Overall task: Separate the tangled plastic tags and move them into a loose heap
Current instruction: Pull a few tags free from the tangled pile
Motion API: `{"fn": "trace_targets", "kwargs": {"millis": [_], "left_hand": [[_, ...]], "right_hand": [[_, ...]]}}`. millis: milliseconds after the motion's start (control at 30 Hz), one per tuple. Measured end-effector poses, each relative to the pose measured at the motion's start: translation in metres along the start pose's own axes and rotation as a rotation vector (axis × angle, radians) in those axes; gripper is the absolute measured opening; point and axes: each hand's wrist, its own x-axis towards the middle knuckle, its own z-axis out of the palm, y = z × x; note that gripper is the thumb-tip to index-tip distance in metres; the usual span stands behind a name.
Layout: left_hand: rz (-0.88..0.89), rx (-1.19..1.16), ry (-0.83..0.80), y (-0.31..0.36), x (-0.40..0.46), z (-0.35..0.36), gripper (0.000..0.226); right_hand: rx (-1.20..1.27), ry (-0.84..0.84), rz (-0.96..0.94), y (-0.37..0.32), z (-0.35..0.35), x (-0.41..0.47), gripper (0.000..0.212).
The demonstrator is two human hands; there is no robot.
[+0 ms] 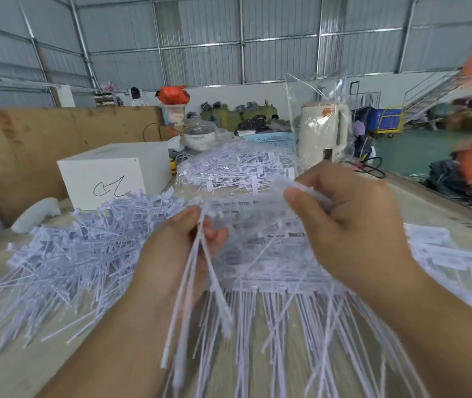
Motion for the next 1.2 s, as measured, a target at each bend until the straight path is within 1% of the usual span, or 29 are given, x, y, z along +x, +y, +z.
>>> {"fn": "trace_targets", "kwargs": {"millis": [33,67,133,200,233,300,367,500,600,667,767,833,900,967,1000,1033,1133,1200], "left_hand": [[0.013,0.025,0.007,0.003,0.003,-0.003,0.033],[0.062,0.087,0.005,0.003,0.004,-0.006,0.03],[0.218,0.294,-0.005,-0.004,-0.001,-0.006,0.018],[0.376,0.501,-0.066,-0.013,-0.008,-0.003,0.018],[0.424,0.552,-0.105,-0.016,-0.01,-0.001,0.022],[0.443,0.559,-0.165,-0.016,-0.015,0.002,0.025],[0.43,0.551,-0.219,-0.014,-0.019,0.004,0.023],[0.416,0.551,-0.257,-0.014,-0.025,0.006,0.019],[0.394,0.507,-0.28,-0.015,-0.027,0.007,0.01],[0.438,0.584,-0.259,-0.016,-0.027,0.006,0.006],[0.479,0.618,-0.22,-0.015,-0.024,0.004,0.011],[0.497,0.624,-0.191,-0.013,-0.023,0.003,0.009],[0.503,0.6,-0.177,-0.011,-0.021,0.002,0.003],[0.491,0.585,-0.171,-0.01,-0.021,0.003,0.004],[0.464,0.562,-0.169,-0.01,-0.022,0.005,0.005],[0.418,0.511,-0.169,-0.011,-0.023,0.007,0.006],[0.192,0.219,-0.164,-0.016,-0.024,0.014,0.002],[0.104,0.12,-0.15,-0.019,-0.025,0.018,0.007]], "right_hand": [[0.065,-0.009,0.026,0.003,-0.002,0.002,0.019],[0.126,-0.062,0.042,0.006,-0.004,0.003,0.019],[0.17,-0.236,0.031,0.007,-0.001,0.0,0.018],[0.192,-0.344,0.018,0.007,0.005,-0.004,0.015],[0.223,-0.366,0.027,0.006,0.007,-0.004,0.014],[0.294,-0.4,0.069,0.008,0.008,-0.004,0.01],[0.309,-0.455,0.101,0.01,0.007,-0.003,0.013],[0.261,-0.502,0.112,0.011,0.004,-0.001,0.017],[0.219,-0.505,0.127,0.01,0.004,-0.001,0.02],[0.204,-0.504,0.133,0.009,0.004,-0.001,0.023],[0.142,-0.52,0.141,0.006,0.001,-0.001,0.032],[0.071,-0.558,0.142,0.006,-0.003,0.003,0.041],[0.055,-0.634,0.138,0.006,-0.007,0.006,0.049],[0.115,-0.66,0.161,0.006,-0.01,0.008,0.046],[0.144,-0.638,0.173,0.005,-0.009,0.008,0.045],[0.161,-0.602,0.18,0.003,-0.007,0.007,0.044],[0.192,-0.434,0.165,-0.001,0.003,0.003,0.045],[0.179,-0.352,0.156,-0.004,0.01,0.0,0.047]]}}
